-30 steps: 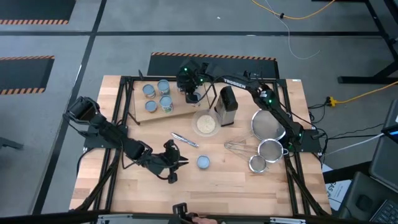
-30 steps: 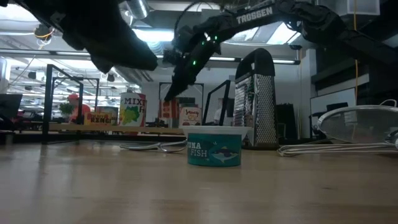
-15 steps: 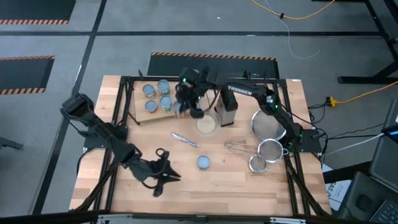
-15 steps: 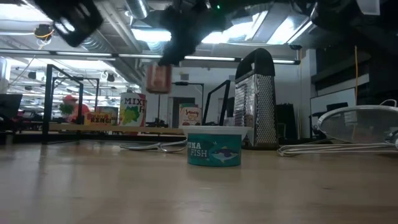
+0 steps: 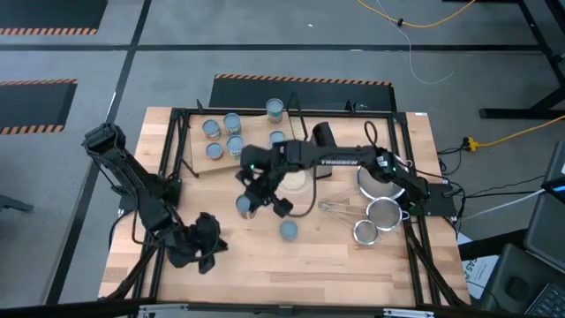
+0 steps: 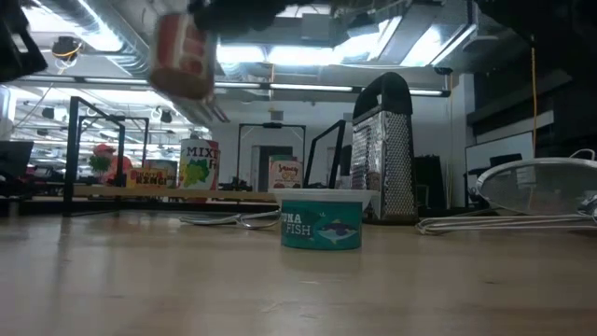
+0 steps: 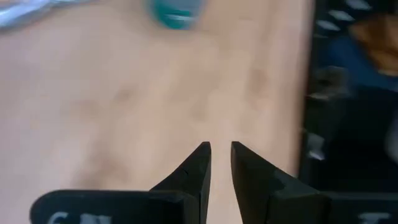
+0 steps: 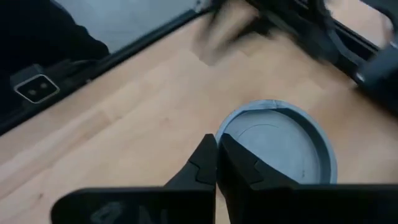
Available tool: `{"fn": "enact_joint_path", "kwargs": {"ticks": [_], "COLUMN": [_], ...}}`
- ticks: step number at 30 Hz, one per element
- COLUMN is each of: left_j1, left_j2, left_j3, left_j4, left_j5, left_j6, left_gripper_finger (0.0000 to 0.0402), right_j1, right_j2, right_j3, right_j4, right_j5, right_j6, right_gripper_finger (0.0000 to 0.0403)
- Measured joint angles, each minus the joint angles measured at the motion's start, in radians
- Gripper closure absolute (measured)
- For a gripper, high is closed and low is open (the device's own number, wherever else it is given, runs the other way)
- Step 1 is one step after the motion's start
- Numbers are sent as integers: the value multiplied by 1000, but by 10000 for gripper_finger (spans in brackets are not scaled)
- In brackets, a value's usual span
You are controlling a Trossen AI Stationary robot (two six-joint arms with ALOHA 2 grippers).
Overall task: Pick and place cans onto a shelf
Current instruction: Remove the light red can from the shelf
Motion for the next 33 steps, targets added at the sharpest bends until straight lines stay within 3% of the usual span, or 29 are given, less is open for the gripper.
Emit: {"fn": "enact_joint_path", "kwargs": {"ticks": [7,25,33], "left_j1": [39,200,257], "left_j2": [2,33,131], "left_j3": [0,0,0], "left_j4": [-188,-215,-182], "left_j5": [-97,-148,-97], "left_j6": [-123,-88,-89], "left_gripper_finger": [347,347,347], "right_j1": [67,133,132], "right_j2": [47,214,232], "right_j3": [0,-1,-1], "right_j4": [49,83,86], "right_j5": [0,5,136], "right_j6": [2,0,-1], "right_gripper_finger": [394,392,388]}}
